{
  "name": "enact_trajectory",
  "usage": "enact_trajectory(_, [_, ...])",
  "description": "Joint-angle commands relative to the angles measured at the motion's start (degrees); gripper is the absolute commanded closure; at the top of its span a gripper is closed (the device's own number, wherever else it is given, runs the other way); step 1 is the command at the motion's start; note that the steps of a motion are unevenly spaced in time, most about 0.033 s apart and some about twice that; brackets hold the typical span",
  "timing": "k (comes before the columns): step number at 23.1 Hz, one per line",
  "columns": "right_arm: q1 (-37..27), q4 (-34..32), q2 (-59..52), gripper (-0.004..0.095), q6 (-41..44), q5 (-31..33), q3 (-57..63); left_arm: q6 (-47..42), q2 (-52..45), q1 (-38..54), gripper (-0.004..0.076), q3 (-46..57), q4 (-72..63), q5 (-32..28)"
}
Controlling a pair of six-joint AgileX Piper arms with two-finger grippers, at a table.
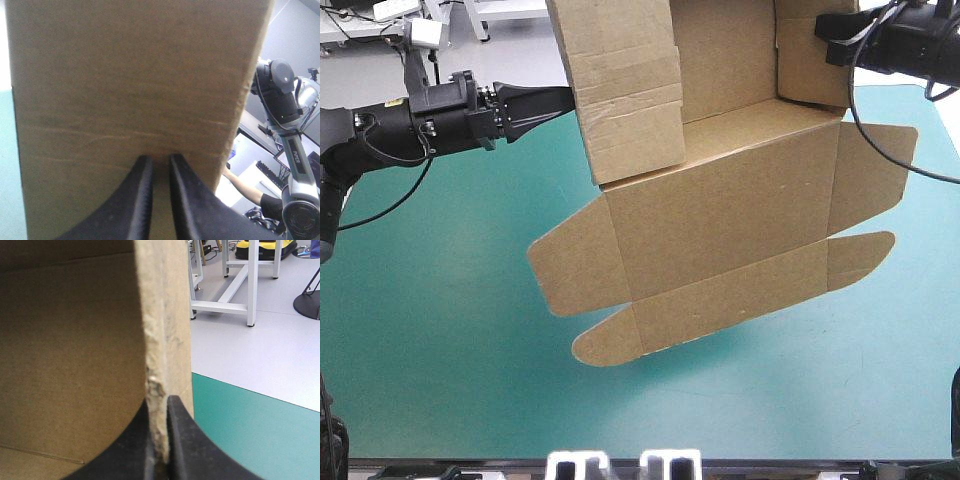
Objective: Fold the box
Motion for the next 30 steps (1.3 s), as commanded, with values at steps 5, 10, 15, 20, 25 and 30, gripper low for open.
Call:
enact_trajectory(5, [-0.4,2.2,-1.9,0.0931,1.6,-4.7,-1.6,-0.5,-2.0,-0.3,0.0458,-1.7,-2.8,3.4])
enact_trajectory(10, [-0.4,1.8,-1.9,0.0931,1.9,-4.7,-1.6,-0.5,-2.0,-0.3,0.0458,-1.7,-2.7,3.4])
enact_trajectory(15, [-0.4,0.7,-1.8,0.0931,2.5,-4.7,-1.6,-0.5,-2.0,-0.3,0.0458,-1.7,-2.7,3.4])
enact_trajectory(20, [2.2,-2.1,-1.6,0.0931,3.4,-5.0,-1.6,-0.5,-2.0,-0.3,0.0458,-1.7,-1.8,3.0])
enact_trajectory(25, [7.3,-6.2,-1.3,0.0931,5.6,-7.6,-1.6,-1.0,-2.0,-0.3,0.0458,-1.7,7.4,0.3])
enact_trajectory(30, [9.9,-7.2,-1.3,0.0931,6.9,-7.8,-1.6,-3.3,-2.0,-0.3,0.0458,-1.7,13.3,-5.2])
